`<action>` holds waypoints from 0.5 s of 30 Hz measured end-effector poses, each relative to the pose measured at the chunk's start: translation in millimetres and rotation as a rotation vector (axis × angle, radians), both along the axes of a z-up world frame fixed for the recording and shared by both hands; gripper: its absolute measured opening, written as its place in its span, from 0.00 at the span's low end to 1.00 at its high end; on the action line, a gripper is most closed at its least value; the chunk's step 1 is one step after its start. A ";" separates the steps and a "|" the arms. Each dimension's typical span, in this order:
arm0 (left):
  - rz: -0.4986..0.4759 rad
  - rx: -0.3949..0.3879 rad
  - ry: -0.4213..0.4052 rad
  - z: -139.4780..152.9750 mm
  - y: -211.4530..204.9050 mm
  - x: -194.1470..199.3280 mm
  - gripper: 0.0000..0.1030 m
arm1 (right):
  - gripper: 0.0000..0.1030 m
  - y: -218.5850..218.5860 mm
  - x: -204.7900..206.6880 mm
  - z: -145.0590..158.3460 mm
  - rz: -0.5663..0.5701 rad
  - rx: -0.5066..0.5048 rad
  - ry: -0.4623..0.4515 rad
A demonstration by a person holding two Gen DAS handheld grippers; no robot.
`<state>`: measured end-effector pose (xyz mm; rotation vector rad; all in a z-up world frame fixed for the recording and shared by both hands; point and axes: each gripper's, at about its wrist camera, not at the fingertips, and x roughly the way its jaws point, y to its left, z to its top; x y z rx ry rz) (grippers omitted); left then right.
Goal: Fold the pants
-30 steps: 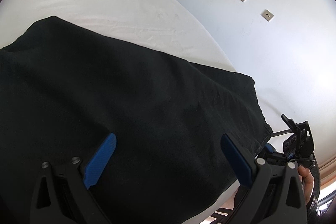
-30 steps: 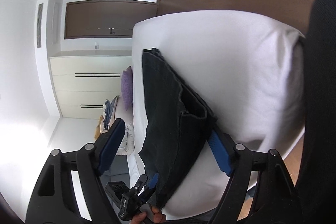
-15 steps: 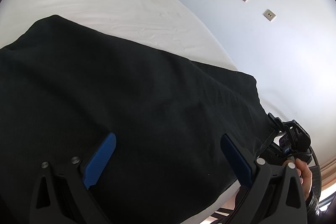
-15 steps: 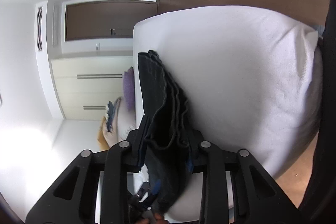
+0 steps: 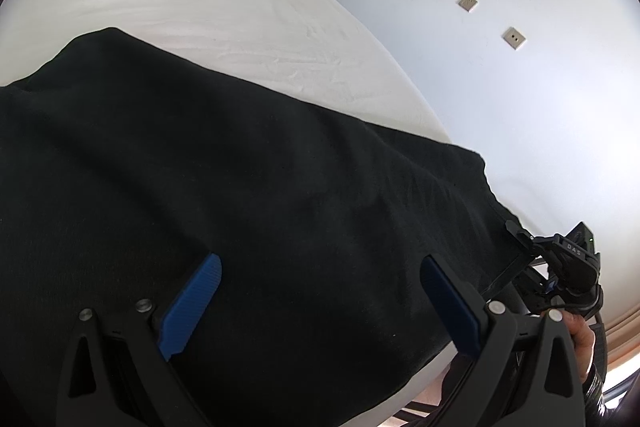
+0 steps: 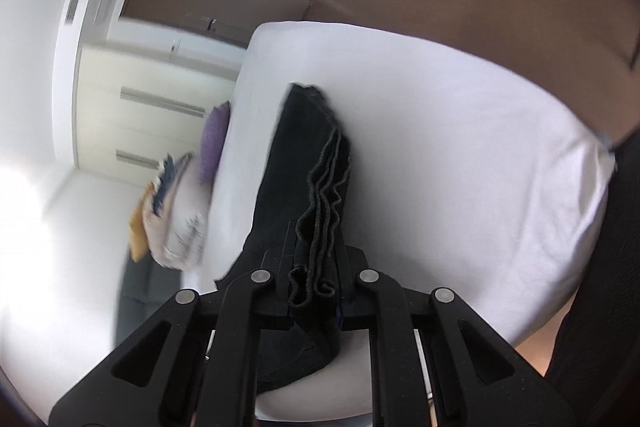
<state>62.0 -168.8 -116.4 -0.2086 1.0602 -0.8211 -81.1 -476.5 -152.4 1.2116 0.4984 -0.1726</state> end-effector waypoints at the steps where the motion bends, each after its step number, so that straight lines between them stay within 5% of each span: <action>1: 0.008 -0.014 0.005 0.6 2.4 0.3 0.98 | 0.11 5.7 6.1 9.9 0.021 -0.051 0.007; 9: 0.095 -0.225 0.107 6.5 31.6 10.6 1.00 | 0.11 138.1 68.7 93.9 0.381 -0.582 0.051; 10: 0.103 -0.265 0.138 4.9 34.9 13.9 1.00 | 0.11 169.6 81.4 95.1 0.461 -0.690 0.070; 15: 0.143 -0.364 0.252 -3.4 43.4 27.8 1.00 | 0.11 245.8 89.0 88.6 0.624 -0.918 0.100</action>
